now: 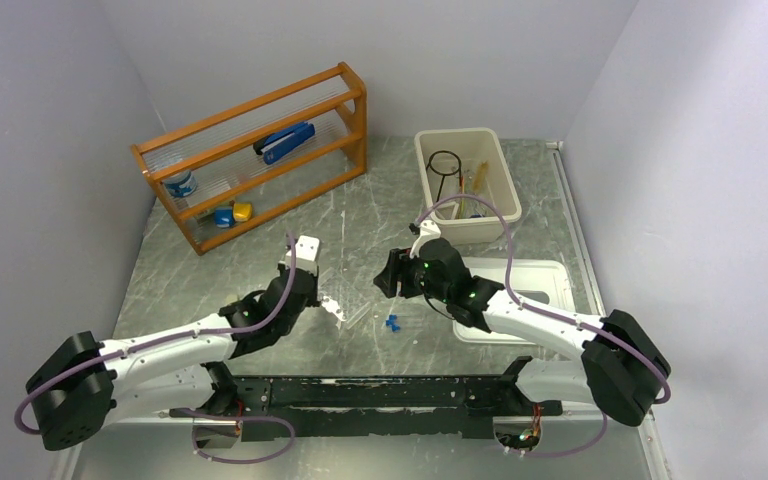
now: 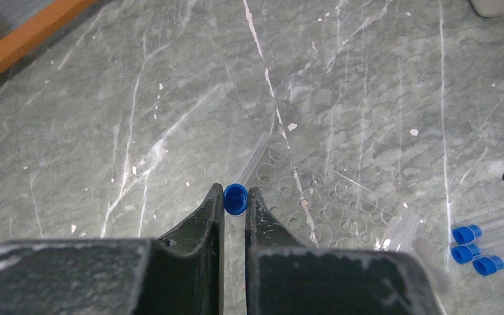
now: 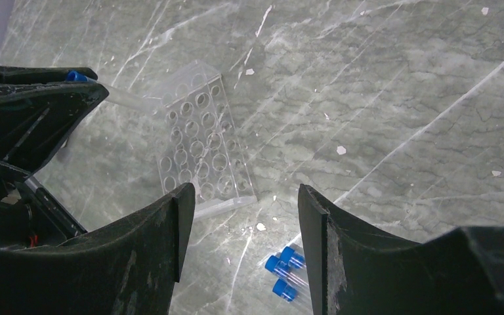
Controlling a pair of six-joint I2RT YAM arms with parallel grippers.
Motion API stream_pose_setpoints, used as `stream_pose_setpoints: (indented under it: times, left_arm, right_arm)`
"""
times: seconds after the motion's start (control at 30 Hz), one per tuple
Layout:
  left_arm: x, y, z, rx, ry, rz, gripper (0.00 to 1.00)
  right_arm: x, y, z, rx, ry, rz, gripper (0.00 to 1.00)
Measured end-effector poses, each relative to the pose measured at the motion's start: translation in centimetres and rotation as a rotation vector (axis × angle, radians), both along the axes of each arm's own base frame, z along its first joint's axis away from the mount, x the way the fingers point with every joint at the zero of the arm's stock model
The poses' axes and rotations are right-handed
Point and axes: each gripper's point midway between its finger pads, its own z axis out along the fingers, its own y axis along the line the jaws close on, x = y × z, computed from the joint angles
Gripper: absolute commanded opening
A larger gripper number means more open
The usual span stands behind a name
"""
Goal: Organize the chemistry lab equipment
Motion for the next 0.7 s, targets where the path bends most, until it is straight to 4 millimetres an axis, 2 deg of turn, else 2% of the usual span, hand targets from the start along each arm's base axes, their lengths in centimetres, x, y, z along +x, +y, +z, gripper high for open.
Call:
stream_pose_setpoints:
  times: [0.37,0.43,0.57,0.7]
  left_arm:
    - [-0.2,0.3,-1.9,0.007,0.006,0.004,0.05]
    - [-0.2,0.4,-2.3,0.015,0.014,0.009,0.13]
    - [-0.2,0.6,-2.6,0.0,0.016,0.027,0.2]
    - [-0.3,0.9,-2.6,-0.023,0.012,0.05,0.35]
  right_arm:
    - [0.0,0.0,-0.3,-0.008,0.008,0.001,0.62]
    - [0.0,0.0,-0.4,-0.01,0.01,0.002,0.62]
    - [0.0,0.0,-0.5,-0.011,0.011,0.002,0.62]
    - [0.0,0.0,-0.5,-0.011,0.011,0.002,0.62]
